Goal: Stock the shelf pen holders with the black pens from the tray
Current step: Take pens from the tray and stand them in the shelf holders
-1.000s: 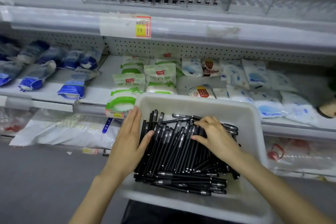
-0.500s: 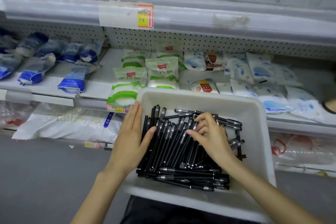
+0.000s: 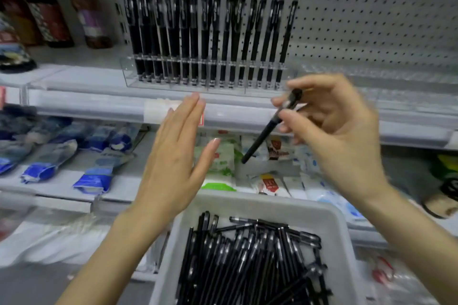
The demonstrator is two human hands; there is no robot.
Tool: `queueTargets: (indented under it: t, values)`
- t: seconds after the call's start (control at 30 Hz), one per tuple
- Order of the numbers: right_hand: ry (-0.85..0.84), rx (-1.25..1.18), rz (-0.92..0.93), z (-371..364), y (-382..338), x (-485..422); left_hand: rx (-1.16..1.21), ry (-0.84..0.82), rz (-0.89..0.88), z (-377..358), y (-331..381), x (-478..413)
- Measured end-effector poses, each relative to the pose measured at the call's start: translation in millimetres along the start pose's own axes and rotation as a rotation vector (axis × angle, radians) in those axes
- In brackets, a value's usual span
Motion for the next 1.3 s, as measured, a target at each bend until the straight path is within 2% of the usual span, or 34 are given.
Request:
queueTargets:
  t: [0.1, 0.2, 0.3, 0.5, 1.0, 1.3]
  values:
    - [0.076, 0.057, 0.173, 11.9, -31.4, -50.6, -0.077, -0.015, -0.015, 1.5, -3.5, -42.5]
    - [0.109, 0.212, 0.325, 14.5, -49.0, -93.6, -0.160, -0.055, -0.050, -3.8, -10.0, -70.6]
    - [0.102, 0.349, 0.385, 12.2, -50.3, -128.4, -0.229, -0.084, -0.068, -11.3, -15.7, -84.9]
    - [0.077, 0.384, 0.337, 1.9, -24.2, -163.4, -0.298, -0.109, -0.082, -27.3, -24.4, -88.4]
    - [0.076, 0.364, 0.162, -3.6, 14.1, -190.3, -0.232, -0.049, -0.056, -29.6, -27.3, -89.4]
    - [-0.056, 0.680, 0.164, -15.4, 22.6, -180.6, -0.246, -0.108, -0.061, -28.0, -28.1, -88.2]
Point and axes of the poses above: each hand's wrist, its own x-axis away from the middle knuckle, its own z-axis out of the back of the hand, y = z × x, the point moved 5 cm from there along -x, towards the middle knuckle, and after that the axes turned 1 degree about -x, right-handed, at the moved point
